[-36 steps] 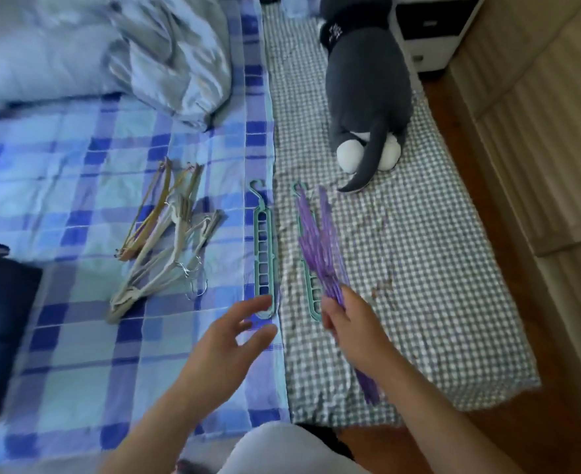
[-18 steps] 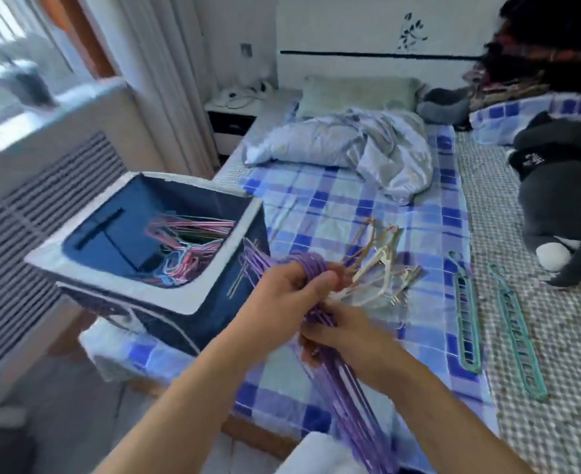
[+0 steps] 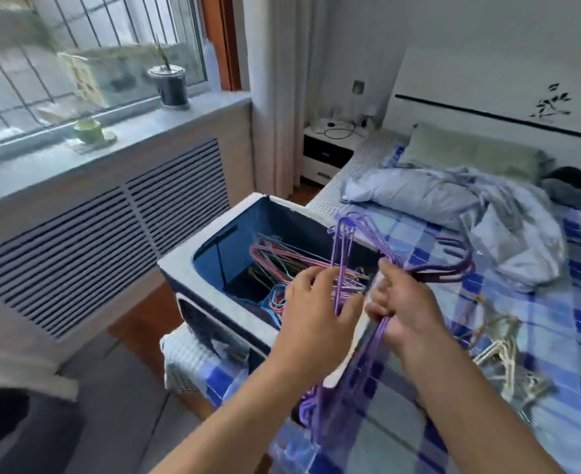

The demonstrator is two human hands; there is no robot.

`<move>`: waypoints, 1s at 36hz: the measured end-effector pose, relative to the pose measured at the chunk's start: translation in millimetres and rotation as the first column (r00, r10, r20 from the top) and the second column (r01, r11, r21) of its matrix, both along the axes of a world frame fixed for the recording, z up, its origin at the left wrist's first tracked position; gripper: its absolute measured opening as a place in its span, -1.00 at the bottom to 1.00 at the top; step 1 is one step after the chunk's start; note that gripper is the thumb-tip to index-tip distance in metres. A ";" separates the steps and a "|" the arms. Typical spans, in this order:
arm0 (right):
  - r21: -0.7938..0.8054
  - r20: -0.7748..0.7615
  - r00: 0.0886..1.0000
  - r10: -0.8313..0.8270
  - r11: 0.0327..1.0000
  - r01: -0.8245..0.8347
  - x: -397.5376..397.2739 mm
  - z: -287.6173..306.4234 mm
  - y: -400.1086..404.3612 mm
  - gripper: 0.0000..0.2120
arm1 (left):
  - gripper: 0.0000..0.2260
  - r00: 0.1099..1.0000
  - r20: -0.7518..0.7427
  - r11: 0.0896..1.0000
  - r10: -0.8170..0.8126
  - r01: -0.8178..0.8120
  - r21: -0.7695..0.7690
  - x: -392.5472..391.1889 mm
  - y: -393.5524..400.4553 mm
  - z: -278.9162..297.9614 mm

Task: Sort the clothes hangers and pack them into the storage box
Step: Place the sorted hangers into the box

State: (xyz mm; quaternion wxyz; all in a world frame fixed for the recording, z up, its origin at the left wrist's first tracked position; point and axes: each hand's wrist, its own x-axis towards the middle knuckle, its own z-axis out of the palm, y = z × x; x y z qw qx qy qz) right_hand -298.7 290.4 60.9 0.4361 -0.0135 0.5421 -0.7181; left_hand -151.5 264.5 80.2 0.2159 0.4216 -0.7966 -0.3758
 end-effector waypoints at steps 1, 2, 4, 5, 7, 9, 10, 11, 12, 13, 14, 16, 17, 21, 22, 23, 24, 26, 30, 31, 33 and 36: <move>0.014 0.129 0.991 -0.029 1.000 0.027 -4.1 -5.2 -31.3 -0.69 | -0.46 0.996 0.086 0.994 0.040 -0.049 0.096 14.1 -18.6 -15.8; 0.023 0.233 0.972 -0.044 0.999 0.040 -5.3 -10.8 -52.1 -0.68 | -0.40 0.986 0.153 0.968 0.065 -0.100 0.229 27.3 -28.0 -22.8; -0.004 0.366 0.931 -0.004 1.000 0.006 1.7 -29.7 -92.4 -0.62 | -0.45 0.978 0.126 0.782 0.167 -0.210 0.587 53.8 -53.5 -28.4; -0.005 0.421 0.907 0.012 1.000 -0.011 9.8 -39.3 -115.5 -0.60 | -0.57 0.969 0.050 0.635 0.242 -0.198 0.747 66.4 -71.9 -27.8; -0.007 0.501 0.865 0.031 0.999 -0.032 28.6 -53.1 -148.8 -0.58 | -0.74 0.909 -0.060 0.346 0.413 -0.096 0.933 89.5 -102.3 -20.0; -0.013 0.566 0.824 0.022 1.000 -0.018 47.2 -63.0 -173.6 -0.57 | -0.78 0.895 -0.068 0.347 0.442 -0.100 0.933 106.6 -134.1 -14.8; -0.008 0.597 0.802 -0.005 1.000 0.012 52.6 -66.7 -180.6 -0.58 | -0.80 0.907 -0.062 0.407 0.416 -0.125 0.905 109.6 -147.6 -13.8; -0.007 0.616 0.787 -0.026 0.999 0.039 55.0 -71.2 -184.3 -0.59 | -0.83 0.927 -0.042 0.466 0.374 -0.149 0.872 108.8 -156.7 -11.3; -0.003 0.641 0.766 -0.049 0.998 0.065 57.4 -74.7 -190.0 -0.59 | -0.85 0.956 -0.001 0.533 0.293 -0.163 0.830 108.9 -167.6 -10.8; 0.004 0.652 0.755 -0.062 0.997 0.079 56.9 -79.1 -197.0 -0.58 | -0.85 0.979 0.077 0.616 0.186 -0.178 0.768 107.1 -180.3 -12.5; 0.024 0.660 0.746 -0.088 0.995 0.096 53.7 -83.3 -203.5 -0.58 | -0.86 0.982 0.179 0.716 0.059 -0.166 0.678 103.3 -192.5 -16.0; 0.068 0.640 0.757 -0.133 0.991 0.116 43.5 -91.8 -212.5 -0.61 | -0.87 0.929 0.347 0.867 -0.126 -0.067 0.494 90.4 -210.7 -27.0; 0.098 0.622 0.766 -0.160 0.987 0.127 37.6 -96.9 -217.4 -0.63 | -0.85 0.892 0.412 0.904 -0.188 -0.006 0.427 82.1 -221.6 -36.8; 0.241 0.568 0.756 -0.325 0.944 0.225 27.0 -120.9 -231.8 -0.65 | -0.85 0.715 0.621 0.945 -0.320 0.195 0.262 51.9 -271.0 -85.2; 0.265 0.564 0.743 -0.360 0.931 0.250 27.5 -128.6 -235.1 -0.63 | -0.82 0.666 0.651 0.931 -0.364 0.255 0.260 47.2 -285.1 -95.3; 0.271 0.574 0.722 -0.386 0.922 0.277 28.8 -136.4 -237.3 -0.61 | -0.81 0.627 0.661 0.910 -0.413 0.320 0.265 43.4 -299.5 -105.0; 0.259 0.594 0.707 -0.382 0.924 0.282 33.6 -141.9 -238.1 -0.59 | -0.80 0.595 0.666 0.889 -0.451 0.363 0.278 44.3 -308.9 -110.1; 0.218 0.627 0.666 -0.404 0.912 0.348 44.7 -153.1 -242.7 -0.53 | -0.83 0.525 0.686 0.848 -0.504 0.453 0.276 47.3 -331.6 -118.7; 0.196 0.605 0.624 -0.494 0.853 0.484 80.1 -158.6 -273.2 -0.50 | -0.93 0.448 0.712 0.772 -0.540 0.600 0.208 75.7 -373.7 -140.1; 0.217 0.577 0.625 -0.526 0.836 0.503 86.5 -156.9 -282.4 -0.51 | -0.90 0.466 0.703 0.769 -0.538 0.613 0.182 84.8 -379.0 -148.9; 0.264 0.524 0.620 -0.584 0.804 0.533 96.0 -155.4 -302.6 -0.50 | -0.88 0.523 0.670 0.776 -0.526 0.617 0.127 101.8 -385.0 -171.3; 0.310 0.484 0.600 -0.638 0.765 0.564 100.3 -162.4 -317.8 -0.48 | -0.68 0.600 0.678 0.834 -0.424 0.551 0.034 107.6 -383.6 -199.6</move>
